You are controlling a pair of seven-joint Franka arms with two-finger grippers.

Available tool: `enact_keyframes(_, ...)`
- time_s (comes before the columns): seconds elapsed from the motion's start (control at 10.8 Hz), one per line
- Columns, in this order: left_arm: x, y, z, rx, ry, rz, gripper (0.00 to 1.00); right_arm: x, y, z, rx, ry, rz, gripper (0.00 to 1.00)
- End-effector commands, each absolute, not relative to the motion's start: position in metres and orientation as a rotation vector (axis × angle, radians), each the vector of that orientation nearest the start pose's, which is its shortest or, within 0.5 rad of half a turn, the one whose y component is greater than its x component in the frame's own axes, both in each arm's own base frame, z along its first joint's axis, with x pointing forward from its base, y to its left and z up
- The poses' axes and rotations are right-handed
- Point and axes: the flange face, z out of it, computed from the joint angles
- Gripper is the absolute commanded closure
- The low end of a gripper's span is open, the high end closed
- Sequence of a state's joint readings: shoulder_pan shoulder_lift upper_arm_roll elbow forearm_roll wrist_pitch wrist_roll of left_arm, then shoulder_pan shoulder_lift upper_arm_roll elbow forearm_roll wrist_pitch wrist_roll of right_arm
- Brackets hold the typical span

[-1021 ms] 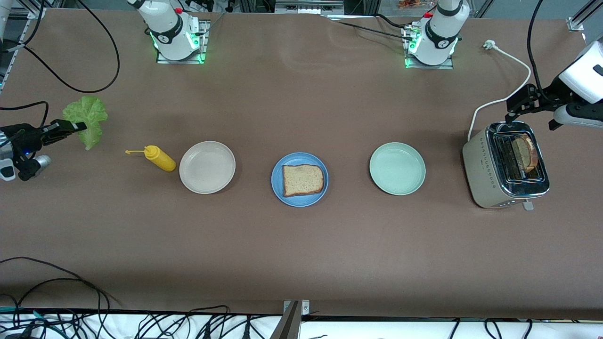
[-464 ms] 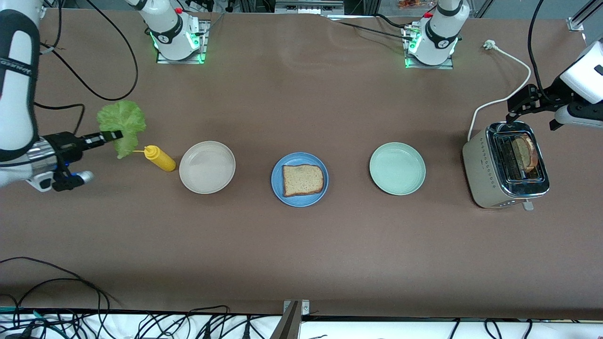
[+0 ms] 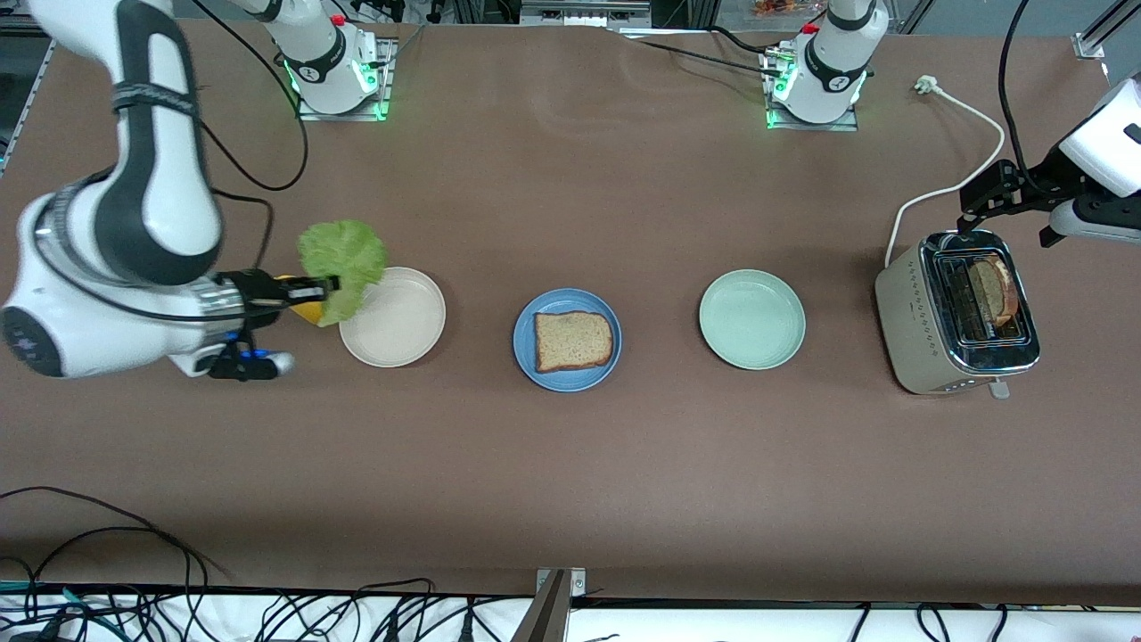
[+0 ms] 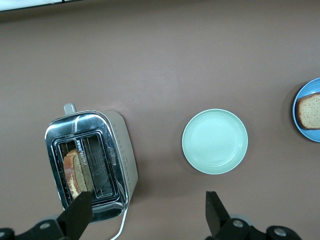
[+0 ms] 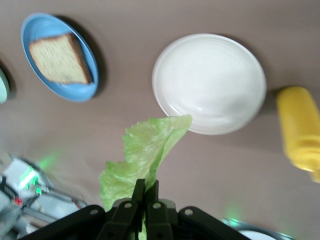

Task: Make sandwich in blue plate with both arms
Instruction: 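Carry the lettuce over the toast on the blue plate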

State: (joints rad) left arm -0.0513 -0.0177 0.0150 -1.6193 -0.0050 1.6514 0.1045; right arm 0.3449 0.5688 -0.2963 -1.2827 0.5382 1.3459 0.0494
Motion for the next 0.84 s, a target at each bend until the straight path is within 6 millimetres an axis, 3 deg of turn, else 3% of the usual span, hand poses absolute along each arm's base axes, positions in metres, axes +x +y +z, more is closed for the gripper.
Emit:
enact_keyframes(0.0, 0.558, -0.019, 0.619, -3.142, 0.247, -0.086, 0.00, 0.656, 0.217, 0.396, -2.764, 0.165, 0.544, 1.00)
enact_keyframes(0.37, 0.558, -0.016, 0.619, -3.141, 0.238, -0.085, 0.00, 0.653, 0.311, 0.346, -2.765, 0.360, 0.410, 1.00)
enact_keyframes(0.65, 0.558, -0.016, 0.619, -3.141, 0.238, -0.085, 0.00, 0.653, 0.367, 0.284, -2.691, 0.601, 0.280, 1.00)
enact_keyframes(0.74, 0.558, -0.016, 0.619, -3.141, 0.238, -0.085, 0.00, 0.644, 0.390, 0.268, -2.659, 0.658, 0.264, 1.00)
